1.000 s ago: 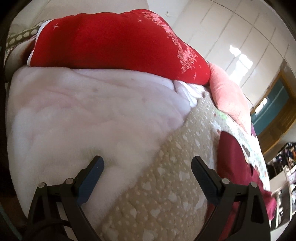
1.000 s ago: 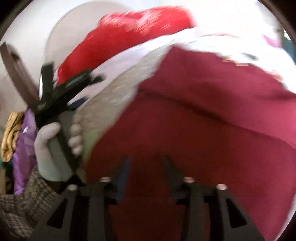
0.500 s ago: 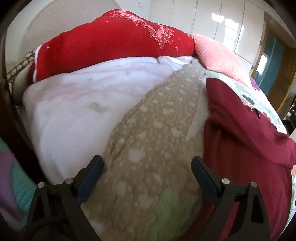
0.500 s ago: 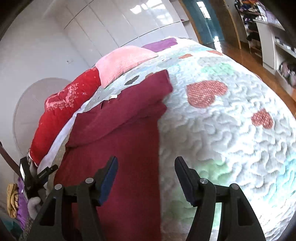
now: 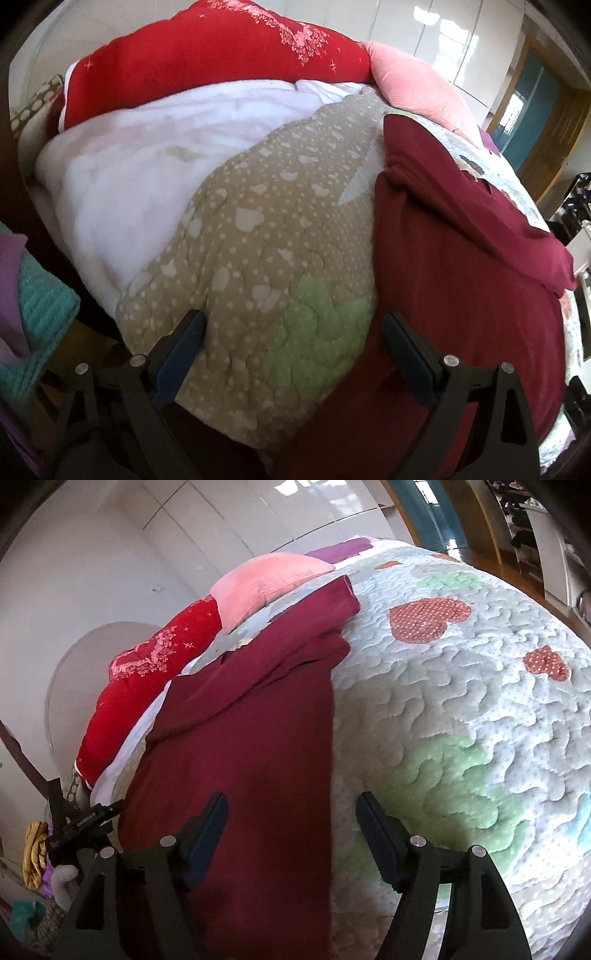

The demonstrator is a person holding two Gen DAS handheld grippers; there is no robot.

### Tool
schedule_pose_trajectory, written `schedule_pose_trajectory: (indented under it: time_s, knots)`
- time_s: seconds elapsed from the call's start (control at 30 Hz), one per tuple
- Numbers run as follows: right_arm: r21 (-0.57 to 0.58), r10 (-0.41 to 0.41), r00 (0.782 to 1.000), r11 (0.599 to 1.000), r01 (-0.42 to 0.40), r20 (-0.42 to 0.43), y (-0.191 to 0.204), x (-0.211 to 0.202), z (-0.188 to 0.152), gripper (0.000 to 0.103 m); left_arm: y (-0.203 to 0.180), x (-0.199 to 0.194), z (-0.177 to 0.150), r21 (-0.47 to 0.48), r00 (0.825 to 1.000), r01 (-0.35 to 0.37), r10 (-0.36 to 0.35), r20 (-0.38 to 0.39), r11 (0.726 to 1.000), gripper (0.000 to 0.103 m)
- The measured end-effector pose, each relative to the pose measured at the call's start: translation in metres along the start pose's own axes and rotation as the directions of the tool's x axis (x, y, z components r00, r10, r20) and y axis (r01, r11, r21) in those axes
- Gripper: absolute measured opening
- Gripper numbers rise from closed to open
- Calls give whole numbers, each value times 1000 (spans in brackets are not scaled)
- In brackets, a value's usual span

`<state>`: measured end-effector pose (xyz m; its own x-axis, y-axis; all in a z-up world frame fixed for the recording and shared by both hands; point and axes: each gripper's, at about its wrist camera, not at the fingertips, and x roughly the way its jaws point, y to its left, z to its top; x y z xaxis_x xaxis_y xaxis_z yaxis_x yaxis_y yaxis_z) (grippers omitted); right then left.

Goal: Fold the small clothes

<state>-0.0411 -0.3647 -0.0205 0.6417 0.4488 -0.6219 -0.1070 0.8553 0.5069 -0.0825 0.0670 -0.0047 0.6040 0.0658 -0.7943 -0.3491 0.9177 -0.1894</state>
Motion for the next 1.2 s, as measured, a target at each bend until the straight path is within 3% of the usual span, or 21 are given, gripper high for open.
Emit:
schedule_pose_trajectory:
  time_s: [0.3,0.43,0.5,0.53,0.6,0.63,0.73,0.9,1.2]
  knots:
    - [-103,-63,998,993,63,3,16,10,-5,89,3,5,-9,-21,1000,15,-15,10,1000,100]
    - [-91,-60,998,994,60,7,17,10,-5,89,5,5,-7,-32,998,43,-44,-38,999,99]
    - [-86,-55,998,995,55,6,16,10,-4,89,7,0,-7,-40,996,68,-70,-59,997,91]
    - [-86,-52,999,995,53,7,15,10,-4,89,7,-3,-9,-40,993,91,-94,-71,995,81]
    - [-90,-55,998,994,55,9,16,10,-5,89,6,-8,-13,-40,983,147,-150,-104,988,70]
    - [-89,-57,998,994,58,10,16,10,-6,89,5,-8,-15,-35,978,164,-167,-121,986,59]
    - [-93,-58,998,994,59,11,16,9,-5,89,-2,-12,-23,-11,974,179,-179,-139,984,48]
    - [-93,-50,999,994,51,11,15,9,-6,89,-6,-10,-25,-38,965,201,-205,-164,979,47]
    - [-112,-66,998,991,67,18,21,10,-9,90,-10,-4,-31,-57,958,212,-219,-186,976,60]
